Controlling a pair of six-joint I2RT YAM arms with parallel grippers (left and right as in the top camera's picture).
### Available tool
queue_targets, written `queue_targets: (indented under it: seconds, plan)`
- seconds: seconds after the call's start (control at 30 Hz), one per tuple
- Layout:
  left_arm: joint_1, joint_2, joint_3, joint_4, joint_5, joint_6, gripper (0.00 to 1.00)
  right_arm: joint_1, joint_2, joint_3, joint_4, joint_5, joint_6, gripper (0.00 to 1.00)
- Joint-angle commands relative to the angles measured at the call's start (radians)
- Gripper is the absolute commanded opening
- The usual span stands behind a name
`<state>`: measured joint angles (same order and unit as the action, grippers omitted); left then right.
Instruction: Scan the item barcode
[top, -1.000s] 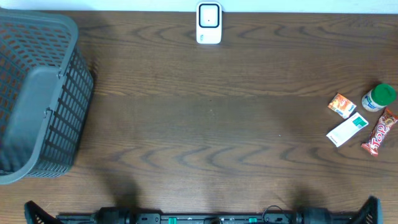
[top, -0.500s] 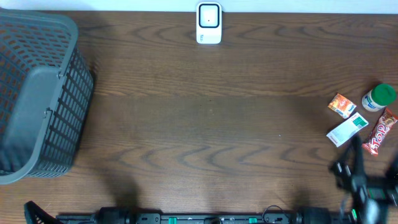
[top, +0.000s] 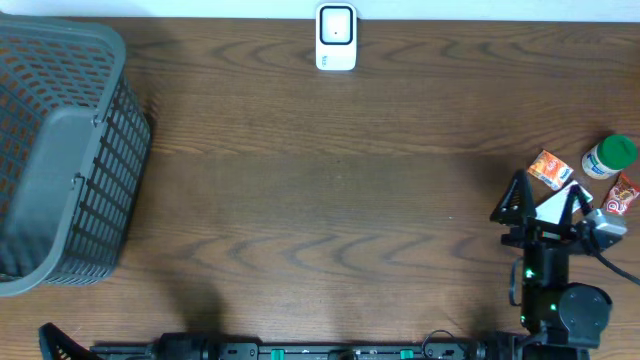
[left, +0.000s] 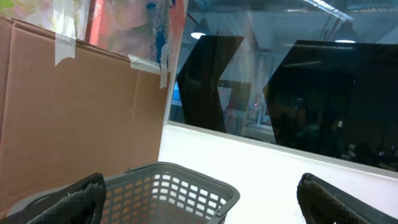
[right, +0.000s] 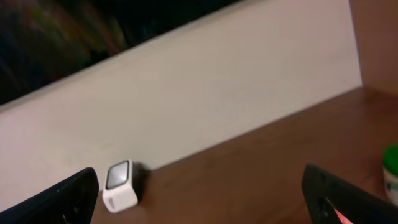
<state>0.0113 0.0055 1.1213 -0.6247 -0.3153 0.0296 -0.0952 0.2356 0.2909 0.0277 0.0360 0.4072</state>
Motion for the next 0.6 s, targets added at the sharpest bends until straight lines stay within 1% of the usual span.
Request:
queue_targets:
  seconds: [0.0,0.27,0.4,0.5,0.57]
  plan:
    - [-0.002,-0.002,-0.001,0.004,0.013,-0.002,0.98,-0.004,-0.006,-0.05,0.015,0.013,0.039,0.99]
    - [-0.002,-0.002,-0.001,0.005,0.013,-0.002,0.98,-0.004,-0.006,-0.178,0.071,0.02,0.058,0.99]
    - [-0.002,-0.002,-0.001,0.005,0.018,-0.002,0.98,-0.004,-0.006,-0.244,0.093,0.02,0.101,0.99]
    - [-0.002,-0.002,-0.001,0.004,0.02,-0.017,0.98,-0.004,-0.006,-0.288,0.086,0.024,0.133,0.99]
    - [-0.002,-0.002,-0.001,0.003,0.019,-0.053,0.98,-0.004,-0.005,-0.285,0.035,0.045,0.158,0.99]
